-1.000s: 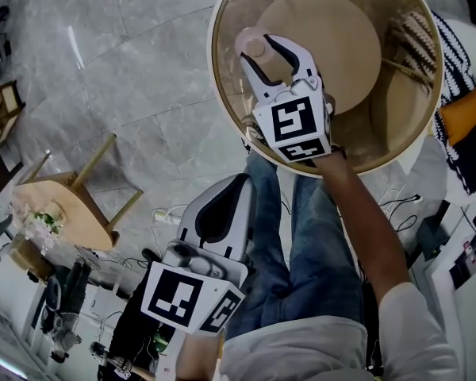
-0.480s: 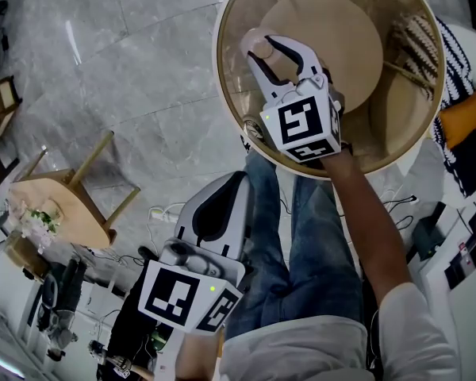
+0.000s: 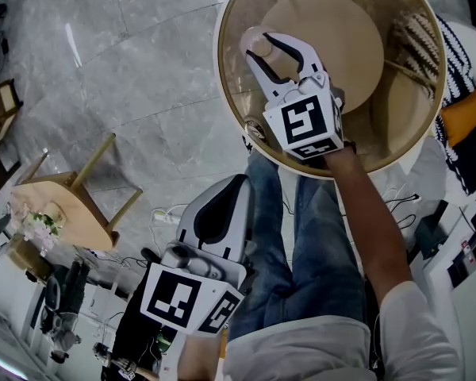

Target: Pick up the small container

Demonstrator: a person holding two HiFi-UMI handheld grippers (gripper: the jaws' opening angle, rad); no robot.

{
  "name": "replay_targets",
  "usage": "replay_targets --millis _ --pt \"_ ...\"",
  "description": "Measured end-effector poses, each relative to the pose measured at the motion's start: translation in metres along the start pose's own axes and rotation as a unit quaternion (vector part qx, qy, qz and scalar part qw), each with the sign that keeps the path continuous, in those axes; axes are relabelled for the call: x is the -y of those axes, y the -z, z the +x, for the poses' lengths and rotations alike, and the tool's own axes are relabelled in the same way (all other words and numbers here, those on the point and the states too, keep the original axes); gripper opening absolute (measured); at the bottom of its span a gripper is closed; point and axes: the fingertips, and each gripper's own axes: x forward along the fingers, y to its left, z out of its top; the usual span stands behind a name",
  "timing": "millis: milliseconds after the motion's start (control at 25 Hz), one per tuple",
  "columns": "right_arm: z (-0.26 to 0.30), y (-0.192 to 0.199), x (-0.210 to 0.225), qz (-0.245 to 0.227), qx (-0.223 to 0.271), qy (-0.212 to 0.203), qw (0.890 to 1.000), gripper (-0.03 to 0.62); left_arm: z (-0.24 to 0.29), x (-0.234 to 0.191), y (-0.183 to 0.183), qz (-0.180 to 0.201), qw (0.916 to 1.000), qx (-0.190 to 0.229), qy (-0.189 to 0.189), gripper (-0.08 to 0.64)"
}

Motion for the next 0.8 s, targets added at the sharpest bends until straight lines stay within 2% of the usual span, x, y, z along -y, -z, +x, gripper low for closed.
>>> replay_targets --millis 800 --pt "-0.01 0.005 0.002 0.013 -0.004 -0.011 1.0 0.147 -0.006 0.007 0.002 0.007 1.0 -0.001 -0.002 0.017"
